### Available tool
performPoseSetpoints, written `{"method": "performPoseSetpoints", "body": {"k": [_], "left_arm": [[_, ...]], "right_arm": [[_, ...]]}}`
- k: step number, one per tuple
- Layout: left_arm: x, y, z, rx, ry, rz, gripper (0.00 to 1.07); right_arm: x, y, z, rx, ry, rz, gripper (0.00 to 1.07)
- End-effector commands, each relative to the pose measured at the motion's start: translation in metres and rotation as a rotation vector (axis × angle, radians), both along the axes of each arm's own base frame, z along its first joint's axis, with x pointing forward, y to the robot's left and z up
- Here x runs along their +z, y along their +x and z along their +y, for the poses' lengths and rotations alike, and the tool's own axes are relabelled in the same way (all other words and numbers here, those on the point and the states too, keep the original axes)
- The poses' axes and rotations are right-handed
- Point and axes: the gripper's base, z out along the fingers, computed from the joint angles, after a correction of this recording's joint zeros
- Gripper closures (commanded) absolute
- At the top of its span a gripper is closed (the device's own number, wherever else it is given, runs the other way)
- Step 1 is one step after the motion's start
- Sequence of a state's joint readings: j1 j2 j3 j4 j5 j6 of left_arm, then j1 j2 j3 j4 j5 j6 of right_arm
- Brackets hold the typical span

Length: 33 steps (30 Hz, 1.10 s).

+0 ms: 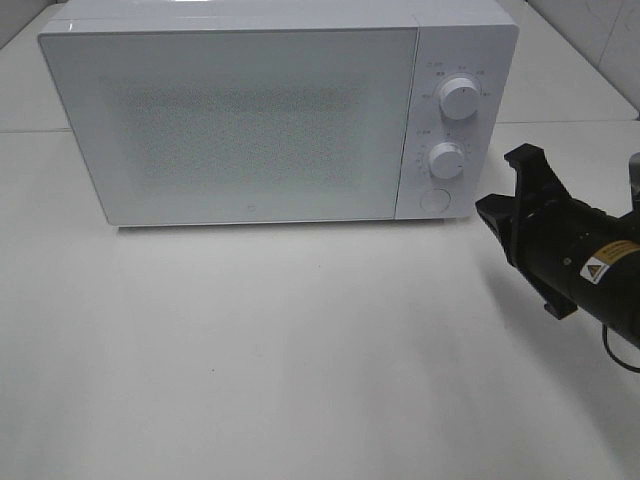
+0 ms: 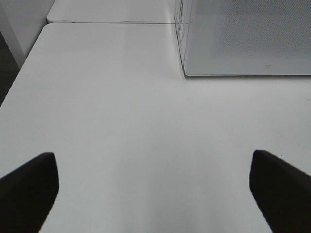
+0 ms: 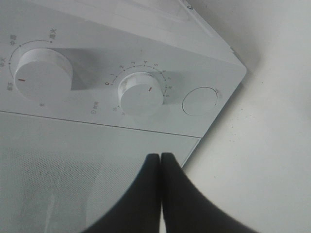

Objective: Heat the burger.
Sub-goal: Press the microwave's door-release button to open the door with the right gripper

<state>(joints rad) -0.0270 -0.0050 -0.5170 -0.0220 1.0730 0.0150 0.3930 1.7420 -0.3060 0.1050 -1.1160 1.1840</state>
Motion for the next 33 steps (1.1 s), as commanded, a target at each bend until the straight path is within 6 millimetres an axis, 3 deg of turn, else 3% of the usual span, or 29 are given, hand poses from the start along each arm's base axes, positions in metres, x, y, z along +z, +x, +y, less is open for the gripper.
{"method": "performPoseSetpoints", "body": {"k": [1, 11, 23, 33], "left_arm": [[0.000, -0.001, 0.000, 0.006, -0.004, -0.006, 0.06], [0.000, -0.001, 0.000, 0.006, -0.004, -0.006, 0.06], [0.000, -0.001, 0.000, 0.006, -0.004, -0.006, 0.06], [0.000, -0.001, 0.000, 0.006, -0.004, -0.006, 0.06]], "right_arm": [[-0.004, 0.010, 0.004, -0.028, 0.065, 0.027, 1.07], [-0.025, 0.029, 0.005, -0.158, 0.141, 0.173, 1.07], [-0.030, 0.064, 0.020, -0.177, 0.161, 0.210, 1.07], [-0.036, 0.079, 0.026, -0.183, 0.176, 0.224, 1.07]]}}
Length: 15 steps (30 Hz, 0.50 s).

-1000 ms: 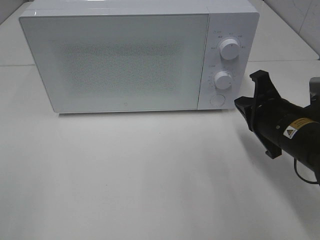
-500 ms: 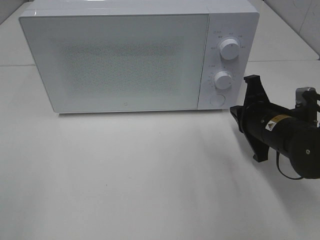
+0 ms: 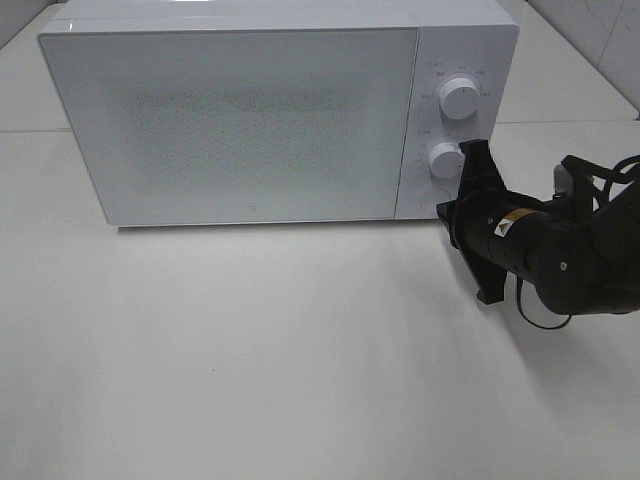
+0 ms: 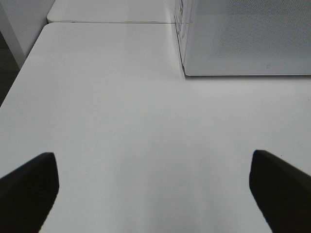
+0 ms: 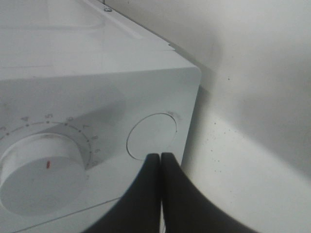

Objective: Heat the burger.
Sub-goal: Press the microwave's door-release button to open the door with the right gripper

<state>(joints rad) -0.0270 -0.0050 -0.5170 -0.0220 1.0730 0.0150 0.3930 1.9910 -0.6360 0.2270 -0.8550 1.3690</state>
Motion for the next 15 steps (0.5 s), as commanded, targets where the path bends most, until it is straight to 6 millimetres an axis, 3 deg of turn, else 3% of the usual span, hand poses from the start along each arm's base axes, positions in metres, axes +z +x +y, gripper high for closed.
{"method": "performPoseSetpoints", "body": {"k": [1, 15], "left_arm": [[0.000, -0.001, 0.000, 0.006, -0.004, -0.006, 0.06], [0.000, -0.001, 0.000, 0.006, -0.004, -0.006, 0.06]], "right_arm": [[0.002, 0.007, 0.003, -0.003, 0.012, -0.010, 1.07], [-0.009, 0.021, 0.008, -0.013, 0.016, -0.008, 1.07]]}}
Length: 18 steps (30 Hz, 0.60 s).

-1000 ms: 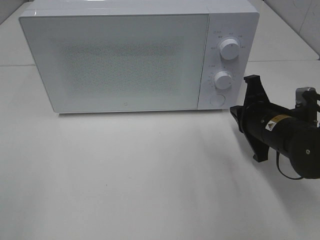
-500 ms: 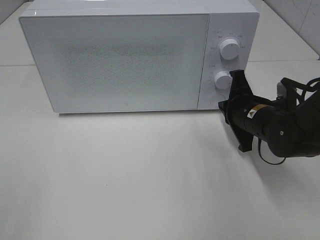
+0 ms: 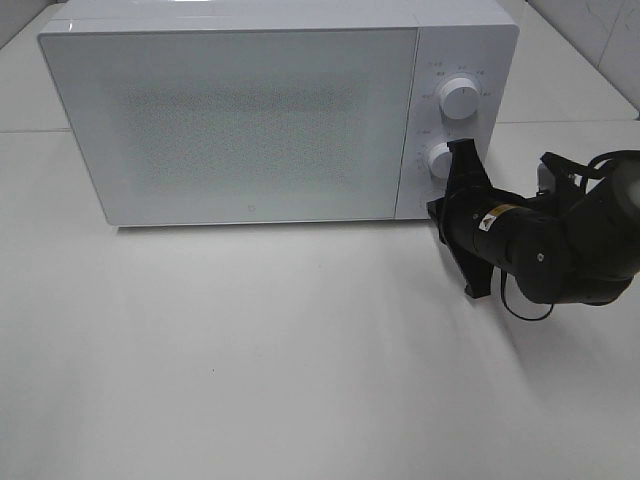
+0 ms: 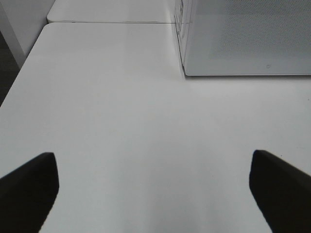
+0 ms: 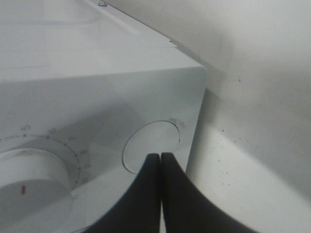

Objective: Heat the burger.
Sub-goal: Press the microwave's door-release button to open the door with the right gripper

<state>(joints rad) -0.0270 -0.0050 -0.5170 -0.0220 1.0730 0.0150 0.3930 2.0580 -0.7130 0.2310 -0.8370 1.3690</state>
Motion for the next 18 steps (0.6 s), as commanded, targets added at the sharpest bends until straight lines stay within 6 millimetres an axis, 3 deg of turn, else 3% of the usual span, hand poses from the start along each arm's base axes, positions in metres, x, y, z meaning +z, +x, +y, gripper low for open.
{"method": "performPoseSetpoints", "body": {"k": [1, 18], "left_arm": [[0.000, -0.001, 0.000, 0.006, -0.004, -0.006, 0.06], [0.000, -0.001, 0.000, 0.006, -0.004, -0.006, 0.06]], "right_arm": [[0.002, 0.005, 0.001, -0.011, 0.015, -0.018, 1.07], [0.007, 0.021, 0.005, -0.011, -0.003, -0.071, 1.07]]}}
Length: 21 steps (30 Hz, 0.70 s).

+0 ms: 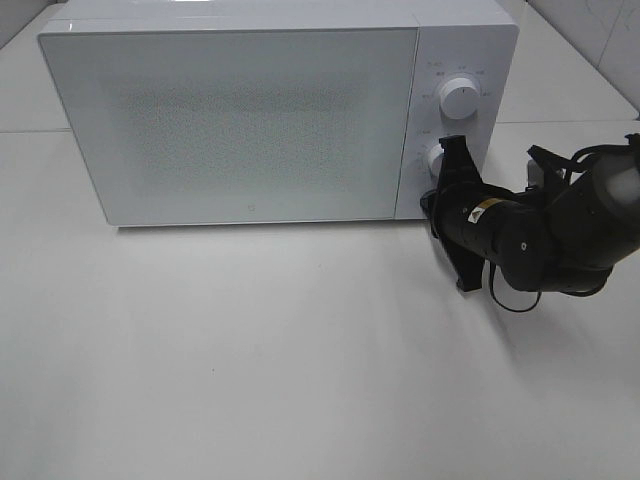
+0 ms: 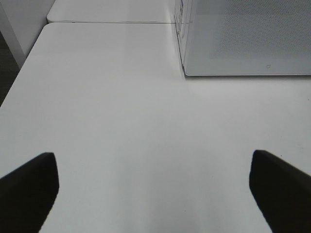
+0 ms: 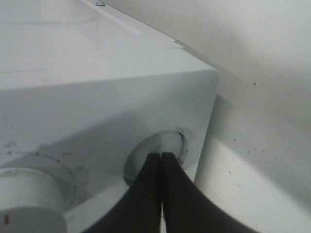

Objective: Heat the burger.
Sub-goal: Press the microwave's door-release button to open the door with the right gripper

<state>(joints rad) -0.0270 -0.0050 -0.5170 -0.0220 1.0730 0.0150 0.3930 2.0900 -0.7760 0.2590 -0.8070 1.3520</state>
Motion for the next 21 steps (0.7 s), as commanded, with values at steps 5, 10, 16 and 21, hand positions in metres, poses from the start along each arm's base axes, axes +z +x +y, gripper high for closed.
{"method": "performPoseSetpoints", "body": {"k": [5, 10, 16, 21], "left_arm": [[0.000, -0.001, 0.000, 0.006, -0.004, -0.006, 0.06], [0.000, -0.001, 0.000, 0.006, -0.004, -0.006, 0.06], [0.000, -0.001, 0.000, 0.006, -0.004, -0.006, 0.06], [0.000, -0.001, 0.000, 0.006, -0.004, -0.006, 0.06]], "right_arm": [[0.015, 0.011, -0.001, -0.015, -0.011, -0.139, 1.07], [0.018, 0.012, -0.002, -0.028, -0.016, -0.178, 1.07], [0.022, 0.015, -0.002, -0.034, -0.010, -0.227, 1.07], [0.024, 0.017, -0.001, -0.035, -0.004, -0.235, 1.07]]}}
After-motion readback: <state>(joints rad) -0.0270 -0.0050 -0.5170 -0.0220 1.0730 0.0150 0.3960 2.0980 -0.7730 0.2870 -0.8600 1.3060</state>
